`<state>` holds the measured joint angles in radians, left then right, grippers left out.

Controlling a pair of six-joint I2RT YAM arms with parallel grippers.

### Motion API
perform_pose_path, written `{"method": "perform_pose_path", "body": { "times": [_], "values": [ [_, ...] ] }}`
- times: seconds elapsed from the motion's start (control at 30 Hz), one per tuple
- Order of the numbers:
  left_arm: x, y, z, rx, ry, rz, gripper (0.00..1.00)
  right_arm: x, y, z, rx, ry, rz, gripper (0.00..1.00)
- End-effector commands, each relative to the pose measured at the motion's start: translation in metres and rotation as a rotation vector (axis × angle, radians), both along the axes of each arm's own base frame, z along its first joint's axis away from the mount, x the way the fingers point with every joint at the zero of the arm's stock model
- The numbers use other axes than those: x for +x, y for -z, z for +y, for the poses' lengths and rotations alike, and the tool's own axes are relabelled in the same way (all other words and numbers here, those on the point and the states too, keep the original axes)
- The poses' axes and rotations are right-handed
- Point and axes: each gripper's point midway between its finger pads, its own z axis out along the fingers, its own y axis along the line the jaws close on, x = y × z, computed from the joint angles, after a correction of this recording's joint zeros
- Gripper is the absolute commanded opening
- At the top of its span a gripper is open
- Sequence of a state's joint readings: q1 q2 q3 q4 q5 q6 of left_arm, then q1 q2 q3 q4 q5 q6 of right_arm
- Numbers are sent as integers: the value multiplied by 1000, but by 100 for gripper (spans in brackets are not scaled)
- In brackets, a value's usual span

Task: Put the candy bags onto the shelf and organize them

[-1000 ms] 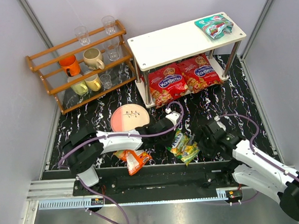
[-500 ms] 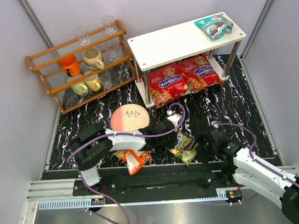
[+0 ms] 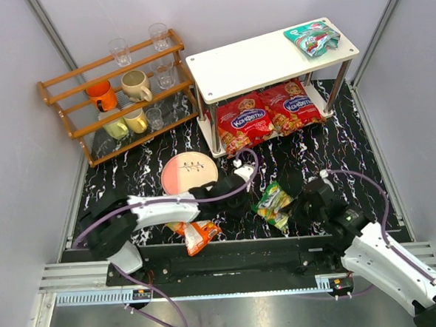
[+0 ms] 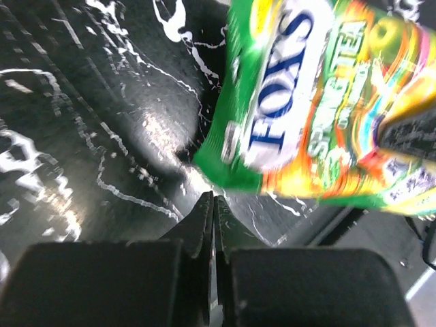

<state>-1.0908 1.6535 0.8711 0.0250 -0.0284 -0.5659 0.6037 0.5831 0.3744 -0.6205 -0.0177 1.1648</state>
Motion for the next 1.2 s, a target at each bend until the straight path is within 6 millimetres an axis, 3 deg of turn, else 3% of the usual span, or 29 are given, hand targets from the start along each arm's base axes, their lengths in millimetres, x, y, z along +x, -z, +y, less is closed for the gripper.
{"method": "perform_pose_path", "body": {
  "times": [0.0, 0.03, 0.07, 0.13, 0.17, 0.23, 0.27, 0.37, 0.5, 0.67, 0.73, 0.8, 0.83, 0.87, 0.93, 1.03, 1.17],
  "values": [
    [12, -92, 14, -65, -56, -122, 0, 24, -67, -28, -142, 41, -203, 11],
    [10, -116, 22, -99, -68, -143, 0, 26, -77, -32, -174, 29, -233, 11],
    [11, -130, 27, -118, -86, -163, 0, 31, -104, -33, -171, 36, -285, 9],
    [7, -156, 41, -161, -107, -194, 0, 37, -131, -41, -216, 31, -360, 6],
    [6, -160, 48, -165, -116, -200, 0, 43, -165, -41, -201, 38, -431, 5],
    [2, -168, 62, -171, -132, -210, 0, 51, -205, -46, -234, 40, -537, 3],
    [-1, -167, 66, -167, -136, -205, 0, 55, -244, -47, -216, 54, -615, 4],
    [-12, -173, 75, -207, -133, -175, 0, 65, -318, -53, -222, 86, -796, 4],
    [-23, -184, 78, -295, -142, -152, 0, 89, -382, -53, -224, 169, -967, 2],
    [-28, -182, 84, -305, -144, -146, 0, 143, -420, -28, -309, 174, -1002, 0],
    [-30, -184, 84, -313, -139, -147, 0, 156, -443, -26, -323, 204, -1048, 0],
    [-31, -182, 85, -312, -139, -143, 0, 183, -445, -16, -337, 213, -1047, 0],
    [-32, -183, 86, -316, -139, -144, 0, 188, -460, -19, -315, 232, -1068, 0],
    [-33, -182, 87, -318, -138, -144, 0, 212, -449, -21, -332, 244, -1033, 0],
    [-34, -184, 89, -324, -138, -144, 0, 229, -452, -19, -245, 240, -1020, 0],
    [-36, -185, 92, -331, -139, -145, 0, 268, -431, -29, -205, 275, -950, 0],
    [-37, -185, 97, -329, -148, -148, 0, 295, -422, -35, -123, 280, -911, 0]
  ]
}}
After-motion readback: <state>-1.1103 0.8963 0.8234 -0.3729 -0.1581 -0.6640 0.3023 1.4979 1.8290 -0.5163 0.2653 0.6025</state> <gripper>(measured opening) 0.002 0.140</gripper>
